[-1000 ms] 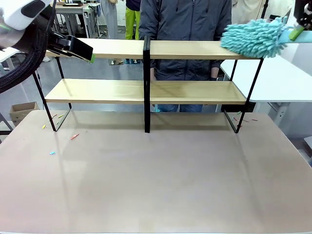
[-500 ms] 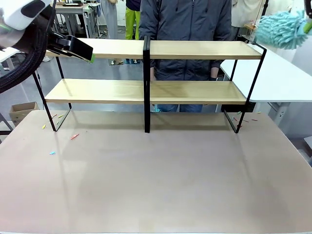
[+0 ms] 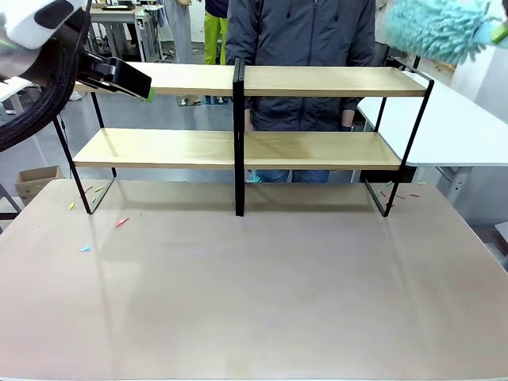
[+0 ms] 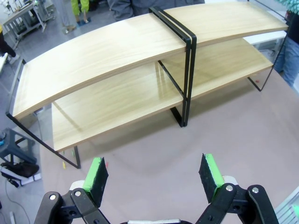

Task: Clean the shelves.
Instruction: Clean another randomly selected level of the Shelf with the Duster.

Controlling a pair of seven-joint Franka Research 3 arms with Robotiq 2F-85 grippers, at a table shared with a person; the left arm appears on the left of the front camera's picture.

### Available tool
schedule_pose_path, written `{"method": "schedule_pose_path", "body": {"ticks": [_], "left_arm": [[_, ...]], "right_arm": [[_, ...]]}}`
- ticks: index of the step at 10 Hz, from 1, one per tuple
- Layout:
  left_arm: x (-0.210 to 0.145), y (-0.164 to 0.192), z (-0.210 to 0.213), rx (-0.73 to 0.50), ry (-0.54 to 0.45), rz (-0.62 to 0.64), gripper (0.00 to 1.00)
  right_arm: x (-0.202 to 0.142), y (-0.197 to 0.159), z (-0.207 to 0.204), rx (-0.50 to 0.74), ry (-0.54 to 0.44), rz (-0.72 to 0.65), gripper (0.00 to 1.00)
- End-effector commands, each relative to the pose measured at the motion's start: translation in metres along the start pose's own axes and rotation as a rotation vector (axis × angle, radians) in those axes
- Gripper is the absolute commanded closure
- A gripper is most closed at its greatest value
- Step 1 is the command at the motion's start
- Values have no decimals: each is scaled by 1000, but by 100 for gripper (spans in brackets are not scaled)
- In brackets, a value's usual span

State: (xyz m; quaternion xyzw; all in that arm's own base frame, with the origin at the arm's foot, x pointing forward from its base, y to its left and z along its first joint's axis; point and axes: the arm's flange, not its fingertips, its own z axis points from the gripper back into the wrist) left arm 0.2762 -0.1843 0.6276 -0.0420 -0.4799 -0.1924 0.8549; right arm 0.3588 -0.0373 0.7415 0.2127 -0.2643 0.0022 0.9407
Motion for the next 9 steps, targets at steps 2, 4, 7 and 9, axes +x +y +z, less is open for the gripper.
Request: {"method": "schedule_pose_path", "body": {"ticks": [2,4,7,9], "left_arm": [[0,1,1,9,-6,-1,0],[0,1,1,9,-6,-1,0],[0,1,1,9,-6,-1,0],[0,1,1,9,-6,-1,0]], "right_arm": [[-51,-52,39,449,1,281,88],[-81,-97,56,665,-91,489,88],[-98,-162,41,642,-375,590,88],[-95,-182,14,588,-381,516,88]]}}
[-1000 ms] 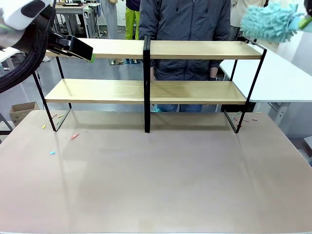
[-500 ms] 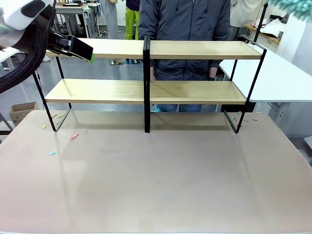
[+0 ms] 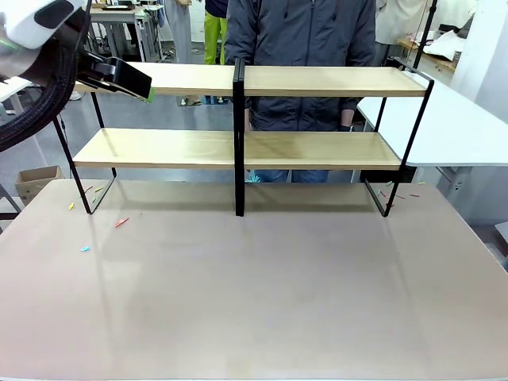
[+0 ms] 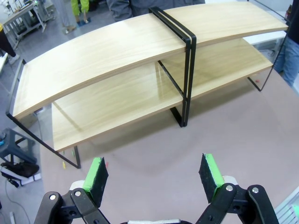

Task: Clean the shelves.
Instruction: Clean another randomly selected level of the Shelf with the Duster, then place the Duster on the table.

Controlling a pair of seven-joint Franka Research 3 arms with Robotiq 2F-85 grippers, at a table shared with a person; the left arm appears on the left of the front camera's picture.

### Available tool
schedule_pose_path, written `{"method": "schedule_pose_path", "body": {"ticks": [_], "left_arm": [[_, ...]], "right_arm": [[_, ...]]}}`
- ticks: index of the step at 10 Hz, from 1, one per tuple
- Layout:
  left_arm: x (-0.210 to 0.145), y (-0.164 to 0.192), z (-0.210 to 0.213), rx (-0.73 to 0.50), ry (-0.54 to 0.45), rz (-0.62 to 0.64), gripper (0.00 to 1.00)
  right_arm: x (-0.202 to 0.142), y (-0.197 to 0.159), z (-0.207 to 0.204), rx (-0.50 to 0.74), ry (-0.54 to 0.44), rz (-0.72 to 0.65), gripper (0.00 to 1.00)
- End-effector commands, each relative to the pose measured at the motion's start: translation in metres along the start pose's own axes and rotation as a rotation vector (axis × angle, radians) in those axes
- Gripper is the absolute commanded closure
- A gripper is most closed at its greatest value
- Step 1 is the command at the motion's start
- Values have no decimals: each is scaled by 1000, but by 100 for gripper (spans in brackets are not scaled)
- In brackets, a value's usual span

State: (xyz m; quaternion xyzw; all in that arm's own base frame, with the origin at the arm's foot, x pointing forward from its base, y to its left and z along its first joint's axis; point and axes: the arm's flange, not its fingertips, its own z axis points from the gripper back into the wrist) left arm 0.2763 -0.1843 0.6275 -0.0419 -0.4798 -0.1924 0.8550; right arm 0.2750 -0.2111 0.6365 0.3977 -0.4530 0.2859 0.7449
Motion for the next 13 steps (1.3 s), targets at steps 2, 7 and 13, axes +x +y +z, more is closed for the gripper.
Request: {"method": "schedule_pose_path", "body": {"ticks": [2,7,13], "left_arm": [[0,1,1,9,-6,-1,0],[0,1,1,9,-6,-1,0],[0,1,1,9,-6,-1,0]], "right_arm": [[13,20,5,24,18,25,88],[13,20,5,24,18,25,88],[13,20,5,24,18,25,88]]}}
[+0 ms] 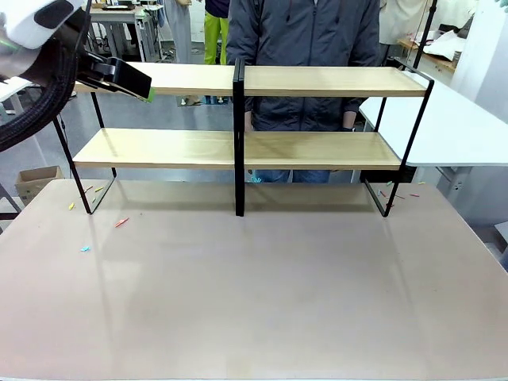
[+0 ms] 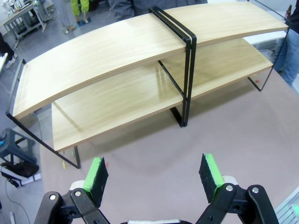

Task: Clean the shelves.
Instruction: Place the Duster on the table.

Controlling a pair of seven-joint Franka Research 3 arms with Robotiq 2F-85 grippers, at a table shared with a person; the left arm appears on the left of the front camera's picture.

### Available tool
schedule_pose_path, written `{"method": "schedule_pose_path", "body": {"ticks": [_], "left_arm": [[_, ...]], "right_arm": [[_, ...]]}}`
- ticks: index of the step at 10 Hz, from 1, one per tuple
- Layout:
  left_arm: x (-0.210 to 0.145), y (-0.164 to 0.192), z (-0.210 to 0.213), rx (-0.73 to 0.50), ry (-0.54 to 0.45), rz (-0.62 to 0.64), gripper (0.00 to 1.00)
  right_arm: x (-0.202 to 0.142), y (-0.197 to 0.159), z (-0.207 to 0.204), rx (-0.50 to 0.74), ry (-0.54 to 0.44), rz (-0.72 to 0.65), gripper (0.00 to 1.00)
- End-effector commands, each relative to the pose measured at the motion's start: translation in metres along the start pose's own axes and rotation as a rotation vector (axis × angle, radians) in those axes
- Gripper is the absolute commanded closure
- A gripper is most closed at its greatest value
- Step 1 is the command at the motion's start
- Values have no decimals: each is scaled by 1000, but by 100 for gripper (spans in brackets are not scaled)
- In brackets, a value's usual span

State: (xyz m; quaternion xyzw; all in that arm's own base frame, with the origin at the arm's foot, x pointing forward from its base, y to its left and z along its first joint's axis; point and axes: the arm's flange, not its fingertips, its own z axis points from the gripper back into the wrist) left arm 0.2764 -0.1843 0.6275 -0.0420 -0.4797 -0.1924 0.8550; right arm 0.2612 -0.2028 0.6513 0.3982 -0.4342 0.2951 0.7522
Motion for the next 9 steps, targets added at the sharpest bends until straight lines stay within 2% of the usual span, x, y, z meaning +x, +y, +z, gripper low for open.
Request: {"method": "schedule_pose_path", "body": {"ticks": [1,4,5,6,7,9], "left_arm": [[0,1,1,9,-6,-1,0],[0,0,0,0,0,0,0],[-3,-3,5,-95,117,-67,0],[-9,13,8,-160,201,-71,0],[-23,49,9,-273,320,-20,0],[-53,113,-8,-451,432,143,0]], "right_arm": [[5,0,2,10,-23,31,88],[-1,0,1,1,1,0,88],[2,0,-30,1,202,136,88],[0,-8,-47,44,324,216,88],[-6,-24,-77,123,518,268,88],[-8,-46,-133,211,767,298,88]]}}
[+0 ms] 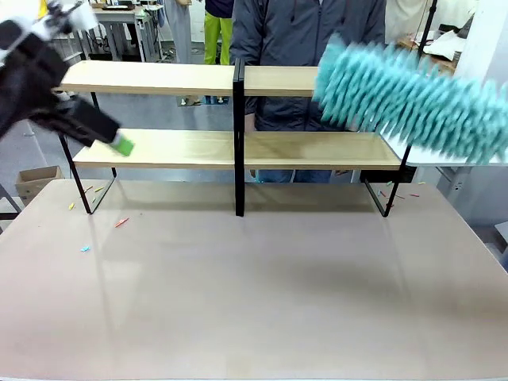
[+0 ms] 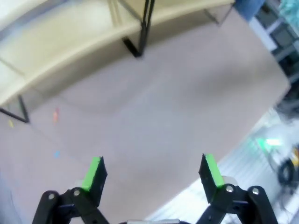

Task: Clean the shelves.
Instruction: Place the Duster on the table.

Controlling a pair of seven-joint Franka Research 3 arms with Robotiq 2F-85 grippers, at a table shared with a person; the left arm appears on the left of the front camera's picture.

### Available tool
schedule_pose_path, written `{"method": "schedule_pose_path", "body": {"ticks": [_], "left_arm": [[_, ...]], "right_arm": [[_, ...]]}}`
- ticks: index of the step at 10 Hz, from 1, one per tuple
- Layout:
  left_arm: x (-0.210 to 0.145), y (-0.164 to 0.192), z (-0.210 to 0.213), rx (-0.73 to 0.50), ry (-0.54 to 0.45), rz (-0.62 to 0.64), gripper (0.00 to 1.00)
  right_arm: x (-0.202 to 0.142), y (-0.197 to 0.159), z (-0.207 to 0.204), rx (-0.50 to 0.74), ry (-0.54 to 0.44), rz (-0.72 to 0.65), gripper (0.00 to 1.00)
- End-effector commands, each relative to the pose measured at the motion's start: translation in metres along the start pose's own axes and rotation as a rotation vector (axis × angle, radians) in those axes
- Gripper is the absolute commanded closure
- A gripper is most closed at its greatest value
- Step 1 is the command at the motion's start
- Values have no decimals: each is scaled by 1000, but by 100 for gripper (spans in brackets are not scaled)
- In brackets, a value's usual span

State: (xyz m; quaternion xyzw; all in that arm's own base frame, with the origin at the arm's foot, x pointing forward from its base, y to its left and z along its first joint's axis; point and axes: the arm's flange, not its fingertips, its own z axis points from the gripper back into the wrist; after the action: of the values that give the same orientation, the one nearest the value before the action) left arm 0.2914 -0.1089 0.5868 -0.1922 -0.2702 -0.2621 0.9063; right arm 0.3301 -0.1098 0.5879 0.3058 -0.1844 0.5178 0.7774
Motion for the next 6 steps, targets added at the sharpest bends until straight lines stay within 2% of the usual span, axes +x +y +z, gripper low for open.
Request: {"method": "schedule_pose_path", "body": {"ticks": [1,2,3,4,5,6], "left_arm": [[-20,70,15,-236,40,172,0],[-33,104,-7,-384,8,276,0],[-46,128,-32,-554,-29,333,0],[-59,142,-60,-660,-40,374,0],[-71,153,-86,-705,-43,417,0],[-85,157,-111,-707,11,456,0]], "right_arm": [[20,-35,-15,14,199,75,88],[37,-57,-37,19,271,79,88],[48,-75,-53,4,295,78,88],[56,-90,-73,-14,370,84,88],[61,-103,-92,18,402,119,88],[59,-114,-108,109,418,130,88]]}}
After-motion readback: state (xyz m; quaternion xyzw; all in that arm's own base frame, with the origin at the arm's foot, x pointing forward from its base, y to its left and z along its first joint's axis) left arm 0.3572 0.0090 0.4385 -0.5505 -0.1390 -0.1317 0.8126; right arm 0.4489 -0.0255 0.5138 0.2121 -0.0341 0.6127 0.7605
